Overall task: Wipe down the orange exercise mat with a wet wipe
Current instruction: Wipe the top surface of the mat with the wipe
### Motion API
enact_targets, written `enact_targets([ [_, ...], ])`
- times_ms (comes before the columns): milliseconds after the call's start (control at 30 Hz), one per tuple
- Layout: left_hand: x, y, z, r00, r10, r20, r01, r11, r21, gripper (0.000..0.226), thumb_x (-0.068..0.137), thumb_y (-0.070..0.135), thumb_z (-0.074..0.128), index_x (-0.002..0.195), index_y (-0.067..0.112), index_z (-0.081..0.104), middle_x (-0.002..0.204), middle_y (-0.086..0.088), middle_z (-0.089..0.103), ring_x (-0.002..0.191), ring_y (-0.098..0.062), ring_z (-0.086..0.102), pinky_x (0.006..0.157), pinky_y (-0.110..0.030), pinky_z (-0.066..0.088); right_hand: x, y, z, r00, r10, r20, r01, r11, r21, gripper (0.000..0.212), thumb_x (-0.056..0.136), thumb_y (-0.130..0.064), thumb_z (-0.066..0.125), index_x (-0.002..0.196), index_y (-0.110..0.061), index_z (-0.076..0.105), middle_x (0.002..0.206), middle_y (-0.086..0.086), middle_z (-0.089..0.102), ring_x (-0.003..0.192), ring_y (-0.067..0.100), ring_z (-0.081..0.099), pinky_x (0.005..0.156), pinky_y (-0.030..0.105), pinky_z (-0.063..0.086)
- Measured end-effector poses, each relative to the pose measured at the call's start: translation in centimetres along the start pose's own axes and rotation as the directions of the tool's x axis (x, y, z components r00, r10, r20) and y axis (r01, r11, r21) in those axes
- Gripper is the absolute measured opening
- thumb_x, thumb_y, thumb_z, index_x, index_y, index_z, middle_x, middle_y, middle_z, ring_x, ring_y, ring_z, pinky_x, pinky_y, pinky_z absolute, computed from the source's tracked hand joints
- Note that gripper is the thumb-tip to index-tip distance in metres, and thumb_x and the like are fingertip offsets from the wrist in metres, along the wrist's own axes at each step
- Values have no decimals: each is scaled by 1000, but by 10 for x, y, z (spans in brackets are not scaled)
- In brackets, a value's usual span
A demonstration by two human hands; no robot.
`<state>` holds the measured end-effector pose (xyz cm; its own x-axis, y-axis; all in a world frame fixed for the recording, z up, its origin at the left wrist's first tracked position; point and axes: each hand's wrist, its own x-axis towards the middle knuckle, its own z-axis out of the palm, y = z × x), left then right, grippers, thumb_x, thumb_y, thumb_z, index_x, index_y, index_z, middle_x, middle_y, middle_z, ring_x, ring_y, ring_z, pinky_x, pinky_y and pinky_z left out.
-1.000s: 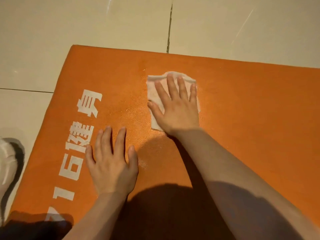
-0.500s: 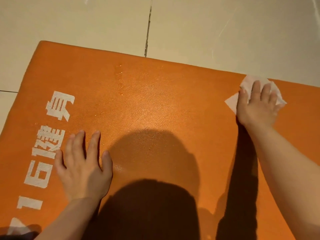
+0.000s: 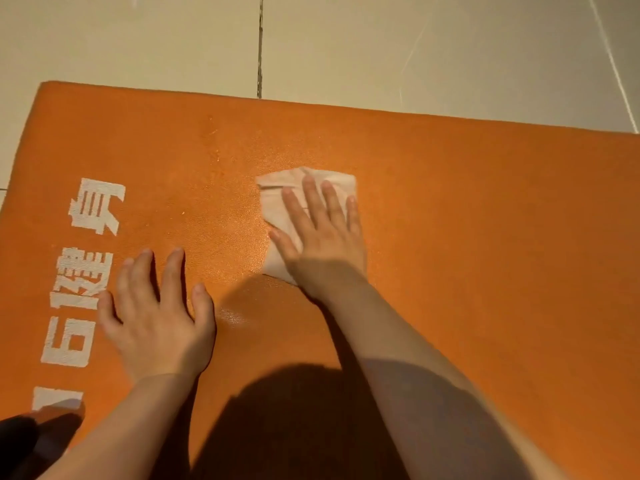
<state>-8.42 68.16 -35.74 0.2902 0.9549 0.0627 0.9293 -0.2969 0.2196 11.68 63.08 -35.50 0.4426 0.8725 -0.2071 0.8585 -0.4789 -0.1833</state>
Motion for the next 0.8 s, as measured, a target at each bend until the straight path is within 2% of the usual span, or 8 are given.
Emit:
enact_targets([
  [100, -1, 0, 0, 1000, 9, -1, -9, 1000, -27, 57, 92, 42, 32, 143, 20, 47, 152, -12, 34, 146, -28, 22, 114, -55, 14, -15, 85, -15, 933, 356, -52, -359, 930, -78, 73, 94, -64, 1, 157, -28, 4, 164, 5, -7, 151, 28, -5, 120, 50, -6],
  [200, -1, -1, 0, 1000, 28, 1, -28, 999, -25, 57, 92, 41, 33, 143, 19, 47, 152, -13, 34, 146, -28, 22, 114, -56, 14, -64, 148, -26, 756, 654, -23, -653, 756, 46, 68, 100, -60, 13, 158, -25, 5, 165, 7, -3, 151, 30, -3, 120, 52, -2],
  [267, -2, 0, 0, 999, 46, -6, -46, 999, -20, 58, 92, 42, 32, 143, 18, 46, 151, -14, 35, 145, -30, 23, 114, -57, 15, -96, 157, -24, 659, 752, -14, -746, 656, 117, 69, 100, -60, 14, 158, -25, 6, 165, 8, -4, 151, 30, -5, 120, 54, -3],
  [333, -4, 0, 0, 999, 52, -8, -52, 999, -11, 58, 92, 42, 32, 143, 19, 46, 151, -14, 35, 144, -31, 25, 114, -58, 16, -107, 140, -15, 636, 772, -28, -760, 632, 150, 68, 101, -58, 14, 158, -23, 4, 165, 10, -6, 150, 32, -7, 118, 58, -5],
  [433, -4, -1, 0, 998, 58, -9, -58, 998, -14, 56, 94, 43, 31, 144, 21, 43, 152, -13, 34, 145, -30, 24, 115, -58, 14, -94, 81, -3, 758, 650, -58, -643, 759, 107, 66, 101, -56, 17, 158, -26, 1, 164, 11, -8, 150, 36, -9, 116, 63, -6],
  [567, -2, -2, 1, 998, 61, 6, -61, 998, -21, 55, 95, 43, 30, 145, 23, 40, 154, -11, 31, 147, -28, 19, 116, -58, 13, -86, -30, 24, 973, 228, -34, -228, 974, 8, 62, 100, -57, 12, 157, -33, 3, 164, 6, -9, 149, 35, -13, 114, 61, -14],
  [700, -3, -5, 1, 997, 70, 14, -70, 997, -39, 53, 97, 41, 32, 146, 22, 39, 154, -12, 30, 147, -29, 19, 116, -59, 12, -114, -60, 32, 999, 42, -17, -41, 999, 30, 62, 97, -58, 14, 155, -35, 20, 165, 2, 8, 152, 27, 2, 119, 52, -7],
  [800, -3, -8, 1, 997, 72, 32, -71, 997, -33, 51, 98, 40, 32, 146, 23, 38, 155, -13, 29, 147, -30, 18, 116, -58, 10, -136, -2, 31, 967, 249, -51, -247, 968, 48, 71, 91, -66, 4, 156, -36, 10, 164, -1, -3, 152, 22, -5, 120, 44, -11],
])
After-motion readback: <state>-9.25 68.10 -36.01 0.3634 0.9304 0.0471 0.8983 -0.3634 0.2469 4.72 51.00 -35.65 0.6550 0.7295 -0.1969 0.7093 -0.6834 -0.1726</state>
